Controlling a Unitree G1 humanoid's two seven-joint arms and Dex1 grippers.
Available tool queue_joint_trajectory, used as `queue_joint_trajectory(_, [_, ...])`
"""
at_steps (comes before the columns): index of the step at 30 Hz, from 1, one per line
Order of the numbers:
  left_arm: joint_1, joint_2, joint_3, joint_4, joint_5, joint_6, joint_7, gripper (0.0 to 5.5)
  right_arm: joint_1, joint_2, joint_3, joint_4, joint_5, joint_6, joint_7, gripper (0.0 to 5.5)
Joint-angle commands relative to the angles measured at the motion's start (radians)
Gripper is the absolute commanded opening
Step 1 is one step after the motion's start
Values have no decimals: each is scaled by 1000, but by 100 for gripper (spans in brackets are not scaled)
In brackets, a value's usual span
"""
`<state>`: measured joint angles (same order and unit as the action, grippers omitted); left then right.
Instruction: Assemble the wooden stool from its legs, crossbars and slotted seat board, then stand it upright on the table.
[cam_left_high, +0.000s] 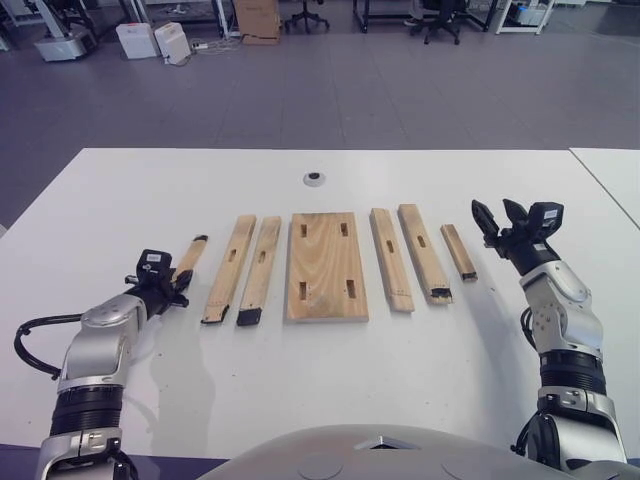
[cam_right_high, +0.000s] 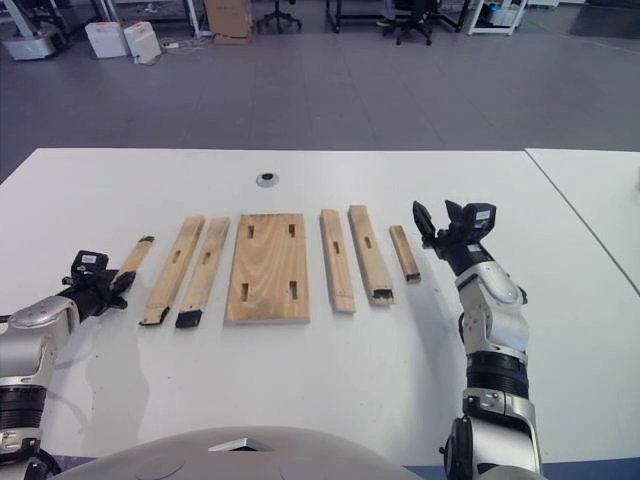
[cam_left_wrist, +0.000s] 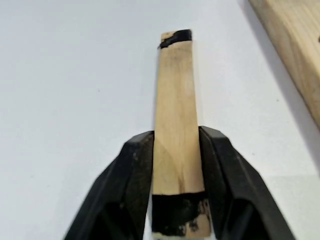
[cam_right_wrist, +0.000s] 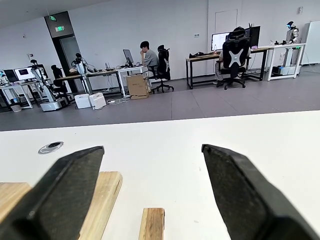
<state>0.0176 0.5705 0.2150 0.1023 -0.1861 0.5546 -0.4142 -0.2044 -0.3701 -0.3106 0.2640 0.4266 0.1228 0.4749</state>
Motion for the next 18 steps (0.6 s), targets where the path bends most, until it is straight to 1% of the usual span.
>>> queue_joint_trajectory(1, [-11,-42,20,82,-12,-28,15,130,-51,-7,24,-2,-13,25,5,364])
queue_joint_trajectory(3, [-78,-64,48,49,-47,-93,15,130,-78,2,48,-42,8,88,6,364])
queue_joint_trajectory(5, [-178,-108,18,-47,-89,-164,-21,129,-122,44,72,-137,93,189,2,364])
queue_joint_trajectory(7, [-292,-190,-96,-131,-94,-212,-59,129,-197,124,106,-240,215,309,-19,364])
queue_joint_trajectory(9, [-378,-265,-184,-160,-78,-260,-66,129,-276,210,129,-300,332,417,-58,364])
queue_joint_trajectory(12, [-458,-339,-306,-186,-24,-323,-67,129,-375,327,119,-321,491,535,-163,364])
queue_joint_trajectory(14, [-474,-361,-361,-222,2,-342,-70,129,-412,366,88,-320,562,569,-232,338])
queue_joint_trajectory(15, [-479,-363,-372,-236,10,-346,-68,129,-424,372,75,-322,582,578,-259,324])
queue_joint_trajectory(18, [-473,-361,-381,-265,21,-350,-68,129,-441,367,44,-334,629,597,-311,255])
